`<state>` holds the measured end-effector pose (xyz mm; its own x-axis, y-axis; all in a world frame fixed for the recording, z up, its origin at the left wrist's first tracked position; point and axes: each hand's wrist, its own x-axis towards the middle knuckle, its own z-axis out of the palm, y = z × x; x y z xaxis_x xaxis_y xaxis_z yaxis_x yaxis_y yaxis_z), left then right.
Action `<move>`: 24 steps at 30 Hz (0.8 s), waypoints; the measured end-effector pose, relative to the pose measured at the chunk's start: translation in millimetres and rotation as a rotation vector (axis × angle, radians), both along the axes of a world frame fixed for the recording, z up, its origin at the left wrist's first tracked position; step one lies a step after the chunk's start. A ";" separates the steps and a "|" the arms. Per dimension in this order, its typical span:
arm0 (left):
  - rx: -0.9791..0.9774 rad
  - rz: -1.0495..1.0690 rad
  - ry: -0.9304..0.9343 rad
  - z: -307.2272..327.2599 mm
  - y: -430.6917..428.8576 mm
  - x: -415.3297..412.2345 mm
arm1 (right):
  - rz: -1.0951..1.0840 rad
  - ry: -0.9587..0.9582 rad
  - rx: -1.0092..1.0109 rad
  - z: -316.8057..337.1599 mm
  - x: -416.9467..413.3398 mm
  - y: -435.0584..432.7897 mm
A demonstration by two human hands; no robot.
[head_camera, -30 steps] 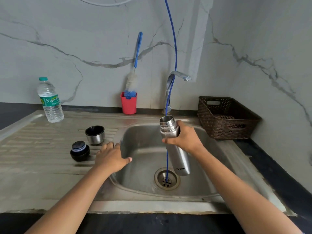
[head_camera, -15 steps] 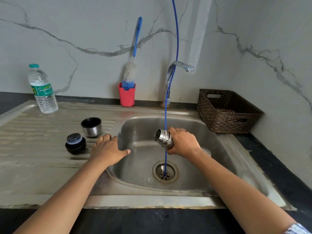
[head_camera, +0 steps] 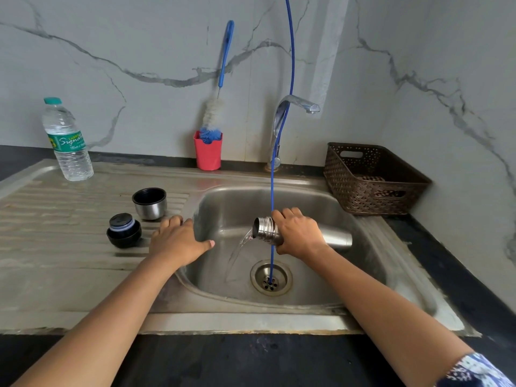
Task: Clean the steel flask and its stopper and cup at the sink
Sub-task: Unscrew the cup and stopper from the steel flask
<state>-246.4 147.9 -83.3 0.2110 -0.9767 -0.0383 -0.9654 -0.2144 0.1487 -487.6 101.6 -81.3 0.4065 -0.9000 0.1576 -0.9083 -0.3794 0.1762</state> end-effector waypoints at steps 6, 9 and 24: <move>-0.003 0.002 -0.006 -0.4 0.2 0.5 | 0.023 0.043 -0.031 -2.6 1.1 0.4; -0.005 0.000 0.001 -0.3 0.0 0.4 | 0.030 0.064 -0.041 -3.4 0.9 -0.9; -0.007 0.006 -0.002 0.4 1.1 -1.1 | 0.031 0.110 -0.059 -8.1 -1.2 -3.0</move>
